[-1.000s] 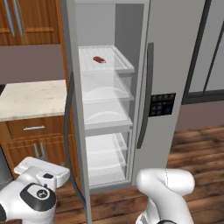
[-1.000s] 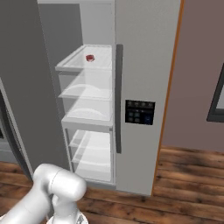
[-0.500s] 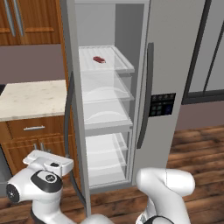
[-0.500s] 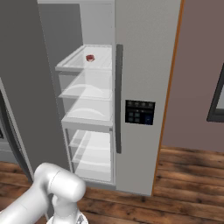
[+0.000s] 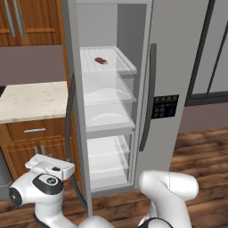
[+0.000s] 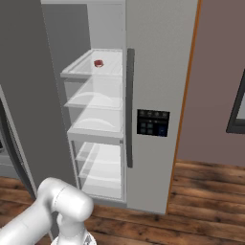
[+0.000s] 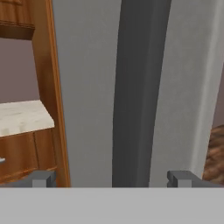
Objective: There's a chicken drumstick in the fridge that needs to be moved to the freezer for freezing. Pick up the chicken drumstick from the fridge, place it on any shelf in the freezer, and close the fridge and freezer doors when done.
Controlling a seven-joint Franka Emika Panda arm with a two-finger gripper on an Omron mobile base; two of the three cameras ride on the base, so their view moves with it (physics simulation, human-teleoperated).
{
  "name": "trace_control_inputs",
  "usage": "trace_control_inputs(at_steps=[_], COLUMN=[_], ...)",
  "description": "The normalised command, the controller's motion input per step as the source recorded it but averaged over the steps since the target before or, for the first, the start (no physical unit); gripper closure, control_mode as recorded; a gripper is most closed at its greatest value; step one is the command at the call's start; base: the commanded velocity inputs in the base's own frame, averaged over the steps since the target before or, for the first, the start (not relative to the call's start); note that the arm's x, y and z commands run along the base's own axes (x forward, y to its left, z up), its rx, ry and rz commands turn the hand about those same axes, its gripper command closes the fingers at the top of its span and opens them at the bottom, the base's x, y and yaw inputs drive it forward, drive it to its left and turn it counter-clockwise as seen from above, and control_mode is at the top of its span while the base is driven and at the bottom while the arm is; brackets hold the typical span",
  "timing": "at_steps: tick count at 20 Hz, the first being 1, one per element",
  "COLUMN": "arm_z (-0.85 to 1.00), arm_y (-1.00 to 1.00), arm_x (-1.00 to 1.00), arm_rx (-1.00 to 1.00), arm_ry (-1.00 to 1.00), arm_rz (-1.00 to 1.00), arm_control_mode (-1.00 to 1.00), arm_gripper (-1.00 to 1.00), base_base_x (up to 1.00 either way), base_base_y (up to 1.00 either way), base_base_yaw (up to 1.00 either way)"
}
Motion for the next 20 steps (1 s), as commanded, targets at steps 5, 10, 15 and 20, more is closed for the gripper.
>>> trace_control_inputs(at_steps=[5, 10, 15, 20], arm_z=[-0.07, -0.07, -0.19, -0.12], arm_y=[-0.03, 0.00, 0.00, -0.28], arm_x=[0.25, 0.32, 0.38, 0.34], arm_rx=[0.00, 0.00, 0.00, 0.00], arm_ry=[0.05, 0.08, 0.04, 0.00], arm_rz=[-0.04, -0.06, -0.06, -0.05], arm_control_mode=[-1.00, -1.00, -1.00, -1.00], arm_gripper=[-1.00, -1.00, -1.00, -1.00], base_base_x=[0.00, 0.00, 0.00, 0.00], base_base_y=[0.00, 0.00, 0.00, 0.00], base_base_yaw=[0.00, 0.00, 0.00, 0.00])
